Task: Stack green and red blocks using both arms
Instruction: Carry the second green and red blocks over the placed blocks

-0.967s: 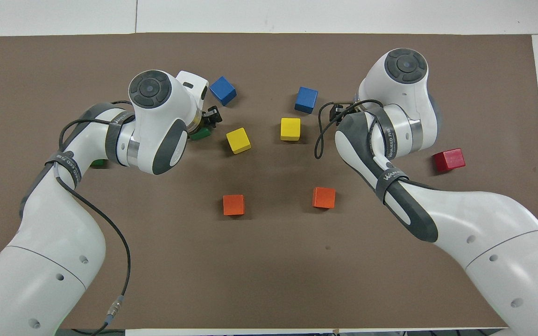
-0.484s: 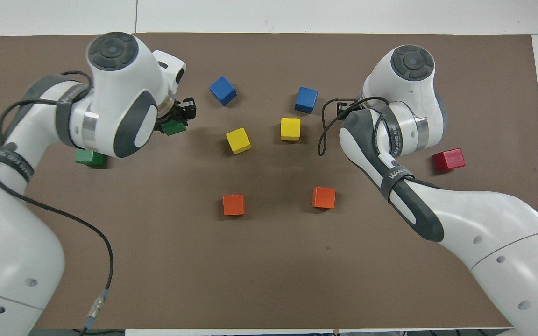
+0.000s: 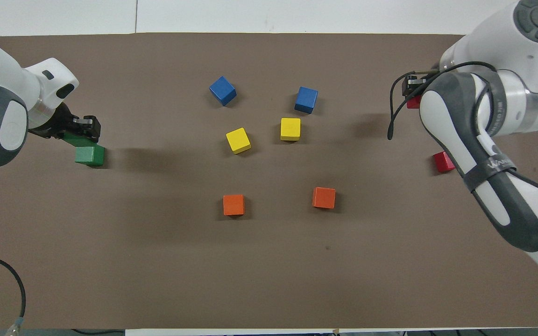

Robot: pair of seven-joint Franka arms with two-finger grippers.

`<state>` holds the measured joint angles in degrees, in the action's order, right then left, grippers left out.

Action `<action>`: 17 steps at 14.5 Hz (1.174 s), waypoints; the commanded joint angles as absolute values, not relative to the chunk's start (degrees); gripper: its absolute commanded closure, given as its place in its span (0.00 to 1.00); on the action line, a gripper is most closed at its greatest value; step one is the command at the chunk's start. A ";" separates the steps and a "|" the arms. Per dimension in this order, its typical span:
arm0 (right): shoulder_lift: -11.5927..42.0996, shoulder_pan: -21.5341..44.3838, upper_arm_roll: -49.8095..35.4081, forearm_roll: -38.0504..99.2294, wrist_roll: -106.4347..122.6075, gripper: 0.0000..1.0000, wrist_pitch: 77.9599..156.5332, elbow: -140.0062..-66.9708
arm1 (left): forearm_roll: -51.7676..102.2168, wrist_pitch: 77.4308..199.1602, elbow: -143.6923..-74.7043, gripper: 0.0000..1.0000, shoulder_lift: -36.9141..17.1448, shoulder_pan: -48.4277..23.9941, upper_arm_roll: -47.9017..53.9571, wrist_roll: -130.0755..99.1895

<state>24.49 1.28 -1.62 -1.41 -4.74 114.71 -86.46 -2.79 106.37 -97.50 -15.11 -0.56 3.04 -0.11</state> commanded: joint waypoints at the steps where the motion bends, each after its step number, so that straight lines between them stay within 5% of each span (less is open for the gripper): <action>1: 16.81 -2.71 -2.29 -1.93 1.04 1.00 116.19 -96.74 | -2.81 111.69 -104.92 1.00 -11.96 2.80 3.69 6.74; 6: 6.78 -5.36 -2.29 -1.67 6.50 1.00 120.49 -110.73 | -0.80 114.08 -106.69 1.00 -11.34 4.83 3.52 7.39; 17: 4.48 -9.31 -2.29 -1.06 17.84 1.00 128.93 -120.85 | -0.26 119.96 -113.46 1.00 -9.32 5.80 3.60 3.08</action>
<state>6.16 -7.82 -1.60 -1.39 15.37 126.67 -118.01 -0.93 117.51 -110.04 -11.73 5.75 3.21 3.59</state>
